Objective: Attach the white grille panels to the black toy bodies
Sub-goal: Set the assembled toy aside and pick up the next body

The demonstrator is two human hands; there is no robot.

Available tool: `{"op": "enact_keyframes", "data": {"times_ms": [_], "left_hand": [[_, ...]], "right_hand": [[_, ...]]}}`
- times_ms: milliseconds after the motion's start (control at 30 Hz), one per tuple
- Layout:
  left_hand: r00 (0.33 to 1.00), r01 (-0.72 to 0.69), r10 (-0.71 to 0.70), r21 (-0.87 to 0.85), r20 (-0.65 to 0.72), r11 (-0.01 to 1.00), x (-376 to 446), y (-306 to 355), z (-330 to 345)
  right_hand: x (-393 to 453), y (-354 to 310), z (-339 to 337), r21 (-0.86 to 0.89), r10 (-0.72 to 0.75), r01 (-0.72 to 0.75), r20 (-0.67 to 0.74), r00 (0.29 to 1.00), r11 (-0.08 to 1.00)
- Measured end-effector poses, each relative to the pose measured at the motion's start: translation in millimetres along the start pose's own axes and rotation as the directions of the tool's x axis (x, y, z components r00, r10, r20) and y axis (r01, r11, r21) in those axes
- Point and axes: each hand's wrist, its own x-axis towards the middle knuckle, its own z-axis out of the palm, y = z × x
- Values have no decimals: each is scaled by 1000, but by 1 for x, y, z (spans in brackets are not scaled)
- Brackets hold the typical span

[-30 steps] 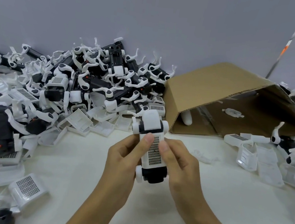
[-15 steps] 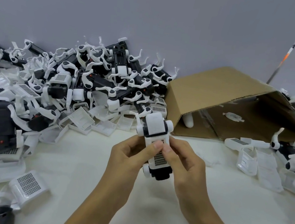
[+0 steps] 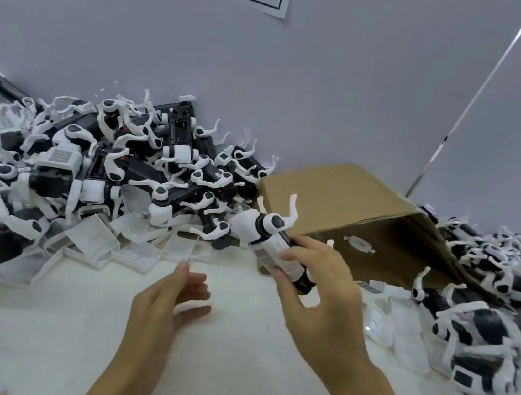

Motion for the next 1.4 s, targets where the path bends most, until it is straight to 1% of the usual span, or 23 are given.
{"op": "enact_keyframes", "data": {"times_ms": [67, 133, 200, 233, 300, 333, 367, 400, 467, 500, 567, 633, 700, 733, 800, 867, 933, 1033, 1100, 1167, 1267, 1300, 1400], "left_hand": [[1000, 1, -3, -74, -27, 997, 8, -1, -3], [1000, -19, 19, -56, -9, 998, 11, -5, -3], [1000, -25, 26, -40, 9, 999, 11, -9, -2], [1000, -25, 25, -40, 12, 999, 12, -11, -2], [1000, -21, 21, -54, 15, 998, 13, -12, -4], [1000, -14, 16, -66, 17, 998, 14, -11, -4], [1000, -7, 8, -80, 19, 997, 14, -11, -3], [1000, -2, 3, -88, 15, 996, 14, -10, -3], [1000, -5, 6, -87, 12, 996, 14, -10, -2], [1000, -7, 8, -82, 13, 997, 13, -9, 1], [1000, -2, 2, -77, 2, 997, 13, -7, 2], [1000, 12, -14, -87, -17, 996, 12, -4, 2], [999, 20, -23, -85, -37, 996, 12, -2, 2], [999, 24, -27, -80, -46, 997, 12, -2, 2], [998, 27, -30, -62, -55, 998, 12, 1, 2], [998, 22, -24, -45, -56, 999, 11, 2, 2], [998, 21, -23, -33, -54, 999, 11, 3, 2], [999, 25, -26, -20, -43, 999, 11, 3, -1], [999, 27, -28, -23, -35, 999, 11, 3, -1], [999, 30, -32, -31, -37, 999, 10, 4, -1], [998, 42, -44, -48, -39, 998, 9, 6, -2], [998, 45, -47, -55, -39, 997, 9, 6, -2], [1000, 1, -2, -47, -18, 999, 7, 8, -3]], "right_hand": [[35, 18, -20, -123, -100, 96, -25, 995, 988], [79, 42, -44, -234, -51, 41, -40, 998, 971], [126, 74, -68, -377, 96, -111, -59, 994, 919], [147, 91, -79, -458, 194, -201, -62, 979, 866], [171, 116, -95, -599, 408, -345, -34, 913, 722], [173, 124, -98, -645, 477, -372, -14, 879, 668], [172, 128, -96, -664, 500, -370, 8, 866, 650], [168, 126, -89, -656, 479, -339, 39, 877, 674], [152, 114, -64, -569, 333, -195, 148, 931, 799], [144, 104, -49, -509, 290, -146, 217, 932, 848], [126, 83, -14, -400, 311, -155, 361, 879, 903], [110, 66, 26, -303, 244, -103, 475, 845, 947], [100, 49, 67, -177, 153, -67, 537, 830, 982], [99, 41, 85, -108, 144, -101, 536, 832, 989], [105, 29, 116, 0, 188, -216, 493, 849, 976], [116, 25, 140, 75, 294, -368, 465, 835, 927], [121, 29, 157, 65, 374, -447, 448, 812, 892], [113, 32, 162, -88, 366, -357, 324, 873, 930], [109, 34, 155, -86, 314, -302, 235, 920, 950], [104, 34, 146, -38, 250, -247, 202, 947, 968], [96, 23, 122, 137, 215, -226, 85, 973, 965], [92, 18, 112, 192, 184, -188, 37, 982, 963], [67, 2, 82, 256, -20, 31, -47, 999, 966]]}}
